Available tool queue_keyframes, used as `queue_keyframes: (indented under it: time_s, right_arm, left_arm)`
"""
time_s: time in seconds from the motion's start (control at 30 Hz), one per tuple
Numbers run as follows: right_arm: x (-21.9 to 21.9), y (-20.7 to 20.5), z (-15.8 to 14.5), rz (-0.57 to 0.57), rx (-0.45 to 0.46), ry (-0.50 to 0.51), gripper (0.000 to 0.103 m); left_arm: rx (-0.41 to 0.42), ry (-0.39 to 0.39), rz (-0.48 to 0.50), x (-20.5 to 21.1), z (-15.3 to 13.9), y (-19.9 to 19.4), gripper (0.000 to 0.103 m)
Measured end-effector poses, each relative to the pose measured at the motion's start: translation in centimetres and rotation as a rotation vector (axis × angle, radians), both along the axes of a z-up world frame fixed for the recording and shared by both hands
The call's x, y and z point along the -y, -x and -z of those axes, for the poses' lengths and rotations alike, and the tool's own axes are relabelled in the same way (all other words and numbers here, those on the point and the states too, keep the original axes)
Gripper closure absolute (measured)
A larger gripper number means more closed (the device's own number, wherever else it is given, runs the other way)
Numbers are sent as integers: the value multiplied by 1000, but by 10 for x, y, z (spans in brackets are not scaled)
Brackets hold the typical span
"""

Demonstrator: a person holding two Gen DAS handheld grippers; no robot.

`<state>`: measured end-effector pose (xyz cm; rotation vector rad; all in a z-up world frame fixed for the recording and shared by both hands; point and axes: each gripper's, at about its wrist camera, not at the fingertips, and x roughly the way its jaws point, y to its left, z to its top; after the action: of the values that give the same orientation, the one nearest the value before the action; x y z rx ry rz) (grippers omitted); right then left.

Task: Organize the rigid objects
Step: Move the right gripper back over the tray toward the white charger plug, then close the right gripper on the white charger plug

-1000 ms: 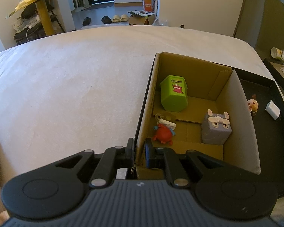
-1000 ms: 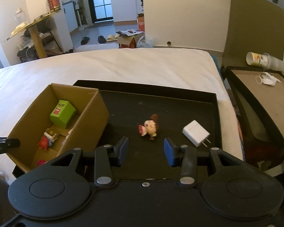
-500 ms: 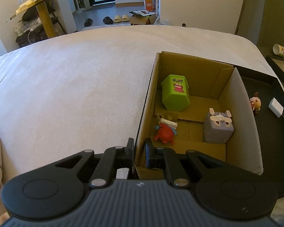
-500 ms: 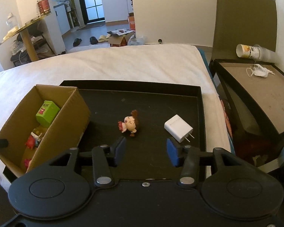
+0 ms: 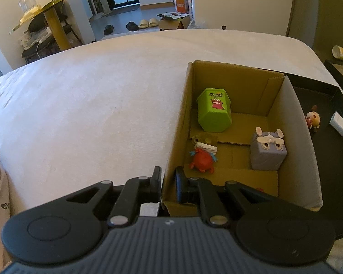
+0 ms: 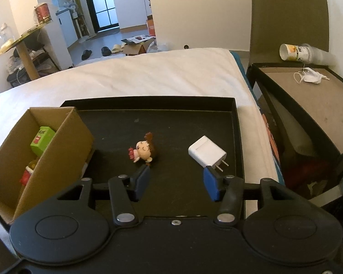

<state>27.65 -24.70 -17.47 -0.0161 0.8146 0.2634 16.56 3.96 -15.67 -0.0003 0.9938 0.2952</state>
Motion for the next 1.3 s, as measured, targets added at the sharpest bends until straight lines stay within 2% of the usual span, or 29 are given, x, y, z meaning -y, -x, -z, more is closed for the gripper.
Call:
queue_keyframes:
  time_s: [0.27, 0.6, 0.93, 1.2, 1.3]
  right_arm:
    - [-10, -21, 15, -19, 35, 94, 51]
    - [-16, -44, 35, -22, 44, 182, 52]
    - [-22, -60, 52, -26, 30, 211, 50]
    - [-23, -67, 54, -19, 51, 200, 50]
    - [-18, -74, 58, 7, 30, 182, 52]
  left_arm:
    - [-12, -41, 5, 6, 2, -2, 90]
    - [-14, -52, 1, 6, 1, -2, 90]
    - [-15, -66, -5, 9, 1, -2, 89]
    - [-15, -69, -6, 9, 2, -2, 89]
    - [-14, -69, -5, 9, 2, -2, 89]
